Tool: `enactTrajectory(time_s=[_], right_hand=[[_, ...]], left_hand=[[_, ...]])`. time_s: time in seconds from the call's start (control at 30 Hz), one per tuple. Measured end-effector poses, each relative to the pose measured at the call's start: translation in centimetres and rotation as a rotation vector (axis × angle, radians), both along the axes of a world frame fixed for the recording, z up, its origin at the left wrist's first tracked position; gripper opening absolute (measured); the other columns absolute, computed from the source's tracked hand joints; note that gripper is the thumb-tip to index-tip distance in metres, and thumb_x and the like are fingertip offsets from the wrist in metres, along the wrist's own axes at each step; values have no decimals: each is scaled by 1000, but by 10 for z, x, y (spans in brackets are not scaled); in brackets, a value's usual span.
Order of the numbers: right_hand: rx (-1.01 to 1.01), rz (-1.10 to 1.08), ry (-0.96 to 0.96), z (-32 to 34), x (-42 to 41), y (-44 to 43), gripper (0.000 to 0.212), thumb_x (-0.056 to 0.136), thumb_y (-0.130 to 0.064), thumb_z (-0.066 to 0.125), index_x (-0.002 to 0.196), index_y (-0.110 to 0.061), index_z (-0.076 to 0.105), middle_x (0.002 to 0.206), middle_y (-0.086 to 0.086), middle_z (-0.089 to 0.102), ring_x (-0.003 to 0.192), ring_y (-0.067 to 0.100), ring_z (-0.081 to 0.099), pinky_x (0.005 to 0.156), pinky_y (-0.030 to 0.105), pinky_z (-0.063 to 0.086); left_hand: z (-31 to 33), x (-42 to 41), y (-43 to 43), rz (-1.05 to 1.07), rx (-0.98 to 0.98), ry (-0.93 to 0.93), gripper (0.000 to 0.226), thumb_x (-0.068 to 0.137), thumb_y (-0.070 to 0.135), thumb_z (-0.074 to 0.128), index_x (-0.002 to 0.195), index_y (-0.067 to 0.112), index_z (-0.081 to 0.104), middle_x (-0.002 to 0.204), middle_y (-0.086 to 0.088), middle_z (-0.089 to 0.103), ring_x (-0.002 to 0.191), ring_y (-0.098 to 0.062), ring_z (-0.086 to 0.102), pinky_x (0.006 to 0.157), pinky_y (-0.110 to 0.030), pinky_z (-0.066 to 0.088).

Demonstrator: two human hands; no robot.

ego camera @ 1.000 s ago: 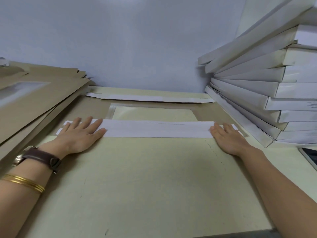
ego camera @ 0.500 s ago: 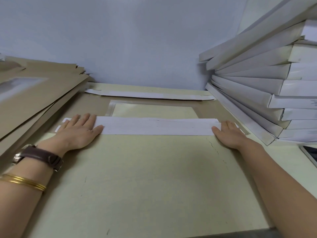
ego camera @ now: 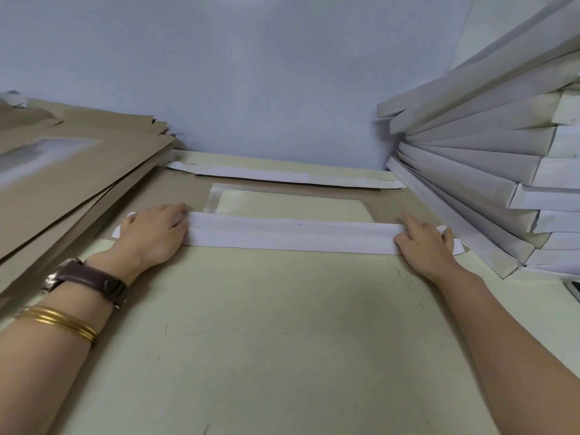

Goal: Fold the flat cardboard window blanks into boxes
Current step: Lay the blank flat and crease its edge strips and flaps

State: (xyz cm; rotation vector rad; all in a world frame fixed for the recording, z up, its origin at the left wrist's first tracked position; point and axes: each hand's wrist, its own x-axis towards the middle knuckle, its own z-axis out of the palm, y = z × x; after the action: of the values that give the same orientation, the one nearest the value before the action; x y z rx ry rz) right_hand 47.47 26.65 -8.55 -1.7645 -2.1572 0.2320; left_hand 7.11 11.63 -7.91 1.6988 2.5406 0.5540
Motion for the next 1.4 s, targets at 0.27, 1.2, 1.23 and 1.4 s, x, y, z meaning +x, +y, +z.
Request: enactTrajectory(time_s=[0.27, 1.2, 1.23, 1.4], right_hand=[[-97, 6, -5, 3, 0, 0, 53, 95, -25, 36, 147, -30, 29, 145, 1, 43, 138, 25, 27, 115, 52, -1], [48, -50, 236, 19, -1, -16, 73, 62, -38, 43, 133, -24, 53, 121, 6, 43, 126, 26, 27, 107, 40, 20], [64, -52, 208, 21, 0, -16, 67, 62, -38, 44, 125, -23, 60, 116, 5, 43, 122, 27, 29, 104, 39, 21], [147, -11, 93, 36, 8, -14, 27, 70, -33, 66, 92, -17, 63, 105, 1, 49, 109, 21, 31, 89, 36, 22]], left_hand=[[1, -2, 2, -84, -10, -77, 51, 98, 14, 42, 148, 16, 34, 151, -8, 38, 138, -28, 33, 111, -38, 27], [9, 3, 0, -28, 152, -93, 42, 83, 15, 65, 125, 11, 61, 105, -8, 44, 102, -25, 47, 80, -29, 33], [11, 4, -1, -25, 158, -78, 37, 82, 18, 65, 119, 12, 64, 102, -6, 42, 97, -21, 43, 76, -28, 30], [32, 8, -11, -59, 190, -30, 32, 66, 39, 64, 88, 16, 62, 98, -5, 44, 94, -24, 45, 82, -36, 39]])
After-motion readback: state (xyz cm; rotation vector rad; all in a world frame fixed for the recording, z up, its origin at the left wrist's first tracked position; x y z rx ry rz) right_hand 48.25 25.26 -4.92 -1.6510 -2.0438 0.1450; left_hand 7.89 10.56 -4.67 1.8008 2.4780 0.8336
